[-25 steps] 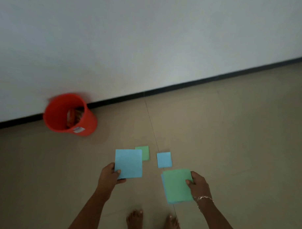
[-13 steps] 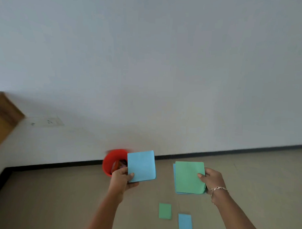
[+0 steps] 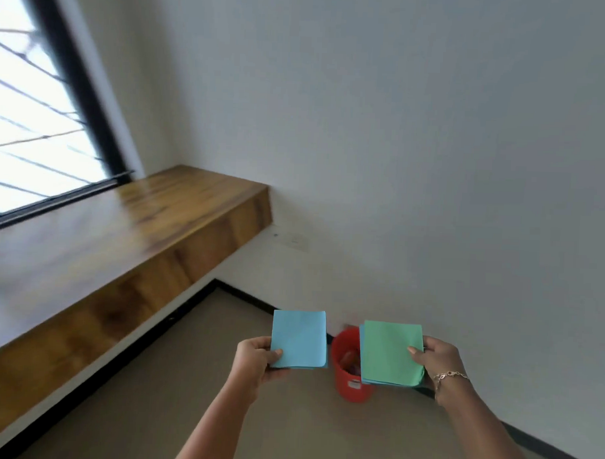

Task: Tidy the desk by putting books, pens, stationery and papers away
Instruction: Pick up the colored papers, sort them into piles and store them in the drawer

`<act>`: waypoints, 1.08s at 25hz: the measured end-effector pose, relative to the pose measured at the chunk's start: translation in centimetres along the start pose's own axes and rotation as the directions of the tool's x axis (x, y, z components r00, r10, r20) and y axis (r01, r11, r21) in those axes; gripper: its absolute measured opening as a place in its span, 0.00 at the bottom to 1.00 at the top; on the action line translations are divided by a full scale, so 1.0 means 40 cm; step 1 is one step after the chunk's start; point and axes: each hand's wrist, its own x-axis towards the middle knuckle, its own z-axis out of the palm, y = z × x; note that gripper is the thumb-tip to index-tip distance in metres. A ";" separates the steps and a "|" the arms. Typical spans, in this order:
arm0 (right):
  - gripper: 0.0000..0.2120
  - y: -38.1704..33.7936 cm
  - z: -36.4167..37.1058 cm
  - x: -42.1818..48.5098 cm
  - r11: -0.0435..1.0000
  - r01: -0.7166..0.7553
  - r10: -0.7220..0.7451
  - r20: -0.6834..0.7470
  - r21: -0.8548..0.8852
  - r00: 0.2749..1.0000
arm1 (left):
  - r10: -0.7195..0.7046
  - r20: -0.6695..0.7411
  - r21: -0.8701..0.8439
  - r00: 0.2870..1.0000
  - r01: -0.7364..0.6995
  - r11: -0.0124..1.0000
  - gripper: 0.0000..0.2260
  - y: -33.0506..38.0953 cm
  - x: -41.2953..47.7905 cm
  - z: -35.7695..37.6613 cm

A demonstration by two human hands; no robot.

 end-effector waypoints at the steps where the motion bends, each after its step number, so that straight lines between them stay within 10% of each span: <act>1: 0.12 -0.010 0.061 -0.010 1.000 0.004 -0.004 0.058 -0.006 0.998 | 0.010 -0.065 -0.016 0.998 -0.011 1.000 0.09 0.002 -0.019 -0.059; 12: 0.14 -0.107 0.777 -0.220 0.991 0.088 -0.014 0.577 -0.101 0.817 | -0.054 -0.618 -0.270 0.784 -0.147 0.952 0.08 0.005 -0.233 -0.715; 27: 0.15 -0.086 1.620 -0.677 0.977 0.090 0.109 0.810 -0.195 0.576 | -0.120 -0.796 -0.318 0.593 -0.241 0.917 0.13 -0.004 -0.338 -1.481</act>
